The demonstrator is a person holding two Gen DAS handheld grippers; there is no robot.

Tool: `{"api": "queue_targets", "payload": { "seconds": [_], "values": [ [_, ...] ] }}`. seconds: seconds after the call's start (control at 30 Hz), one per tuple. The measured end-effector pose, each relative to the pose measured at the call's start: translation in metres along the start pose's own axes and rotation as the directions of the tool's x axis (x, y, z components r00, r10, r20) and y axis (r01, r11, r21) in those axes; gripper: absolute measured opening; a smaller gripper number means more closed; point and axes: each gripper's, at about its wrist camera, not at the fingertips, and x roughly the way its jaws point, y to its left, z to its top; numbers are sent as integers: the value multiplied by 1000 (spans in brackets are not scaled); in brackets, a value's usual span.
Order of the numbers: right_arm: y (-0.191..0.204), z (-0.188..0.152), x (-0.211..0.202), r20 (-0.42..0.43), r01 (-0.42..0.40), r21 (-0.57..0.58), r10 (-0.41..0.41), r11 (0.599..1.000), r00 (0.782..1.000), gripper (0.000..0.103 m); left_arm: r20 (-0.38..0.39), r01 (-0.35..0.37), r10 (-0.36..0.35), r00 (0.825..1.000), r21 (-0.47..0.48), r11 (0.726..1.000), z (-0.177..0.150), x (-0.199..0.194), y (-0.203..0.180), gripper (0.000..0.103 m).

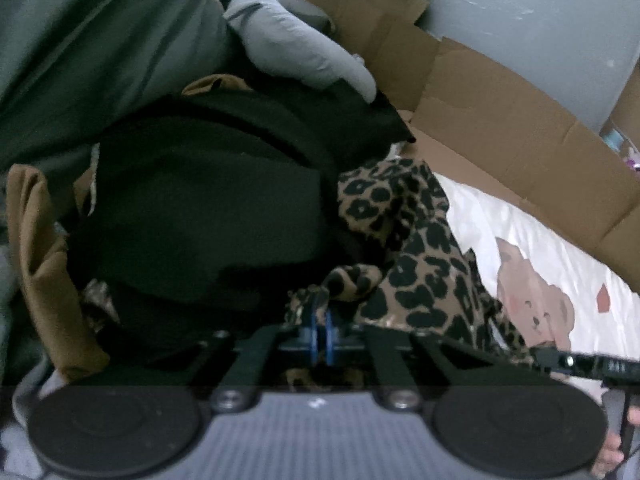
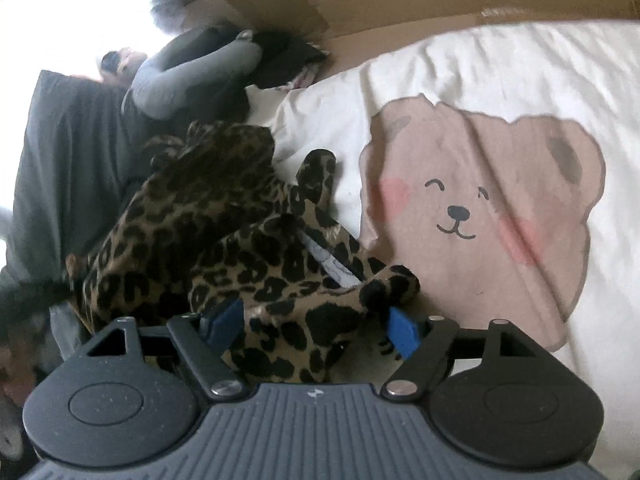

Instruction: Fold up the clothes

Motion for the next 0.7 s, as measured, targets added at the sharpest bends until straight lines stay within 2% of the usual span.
{"api": "queue_targets", "payload": {
  "seconds": [0.07, 0.1, 0.27, 0.5, 0.57, 0.7],
  "values": [
    [-6, 2, 11, -28, 30, 35, -29, 999, 999, 35, 1, -7, 7, 1000, -2, 1000, -3, -2, 1, 5],
    [-9, 3, 16, -44, 54, 46, -52, 997, 998, 3, 0, -7, 7, 1000, -8, 1000, -5, -3, 1, 5],
    [-14, 1, 1, 42, 83, -4, -83, 996, 996, 0, -2, 3, -3, 1000, -12, 1000, -8, -5, 0, 5],
    [-18, 4, -52, 148, 168, -10, -165, 986, 975, 0, -23, 41, -41, 999, -19, 999, -17, -9, -8, 7],
    [-22, 0, -68, 164, 191, -3, -188, 982, 968, 0, -27, 50, -50, 998, 0, 999, -21, -11, -14, 14],
    [-27, -10, -93, 188, 238, 8, -235, 971, 954, 0, -23, 67, -66, 998, 43, 997, -28, -15, -26, 41]
  ]
}}
